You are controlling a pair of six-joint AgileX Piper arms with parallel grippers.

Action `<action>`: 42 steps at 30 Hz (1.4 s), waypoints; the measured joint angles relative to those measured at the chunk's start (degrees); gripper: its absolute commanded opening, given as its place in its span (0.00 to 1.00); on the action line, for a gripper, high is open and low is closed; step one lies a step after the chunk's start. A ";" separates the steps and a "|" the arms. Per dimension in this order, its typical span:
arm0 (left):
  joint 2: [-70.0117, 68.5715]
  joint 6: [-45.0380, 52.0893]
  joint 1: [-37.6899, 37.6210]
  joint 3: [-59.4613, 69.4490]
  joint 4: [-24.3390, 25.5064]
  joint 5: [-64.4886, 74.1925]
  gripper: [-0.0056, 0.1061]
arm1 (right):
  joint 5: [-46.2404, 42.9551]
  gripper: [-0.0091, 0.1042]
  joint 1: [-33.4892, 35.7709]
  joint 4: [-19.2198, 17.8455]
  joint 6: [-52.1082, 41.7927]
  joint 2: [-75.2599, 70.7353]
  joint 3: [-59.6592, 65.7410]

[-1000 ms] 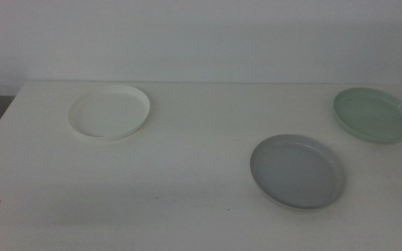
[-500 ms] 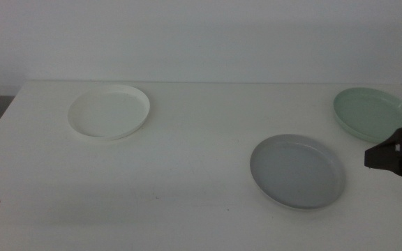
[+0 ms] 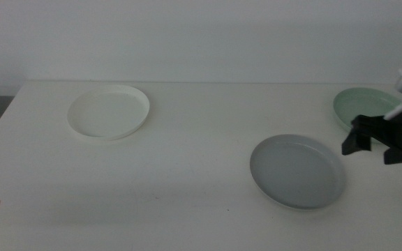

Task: Stack the three bowls on top of each other.

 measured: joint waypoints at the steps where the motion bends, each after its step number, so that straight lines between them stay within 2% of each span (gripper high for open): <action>1: 0.00 0.00 0.00 0.00 0.00 0.00 0.89 | 0.09 0.90 0.00 -0.05 0.00 2.04 -1.44; 4: 0.00 0.00 0.00 0.00 0.00 0.00 0.89 | 0.22 0.84 0.32 -0.53 1.20 7.17 -5.30; 10: 0.00 0.00 0.00 0.00 0.00 0.00 0.89 | 0.22 0.59 1.11 -1.30 2.98 15.49 -9.62; 16: 0.00 0.00 0.00 0.00 0.00 0.00 0.89 | -0.17 0.58 1.17 -1.71 3.35 20.26 -10.37; 19: 0.00 0.00 0.00 0.00 0.00 0.00 0.89 | -0.27 0.54 1.17 -1.95 3.35 21.78 -10.37; 21: 0.00 0.00 0.00 0.00 0.00 0.00 0.89 | -0.39 0.47 1.17 -1.95 3.35 22.56 -10.38; 26: 0.00 0.00 0.00 0.00 0.00 0.00 0.89 | -0.89 0.16 1.17 -2.26 3.48 23.57 -10.61; 28: 0.00 0.00 0.00 0.00 0.00 0.00 0.89 | -1.01 0.07 1.17 -2.26 3.48 23.71 -10.73; 34: 0.00 0.00 0.00 0.00 0.00 0.00 0.89 | -0.09 0.06 1.30 -2.62 3.91 23.02 -11.97; 42: 0.00 0.00 0.00 0.00 0.00 0.00 0.89 | 10.18 0.06 5.51 -4.78 7.01 21.30 -24.29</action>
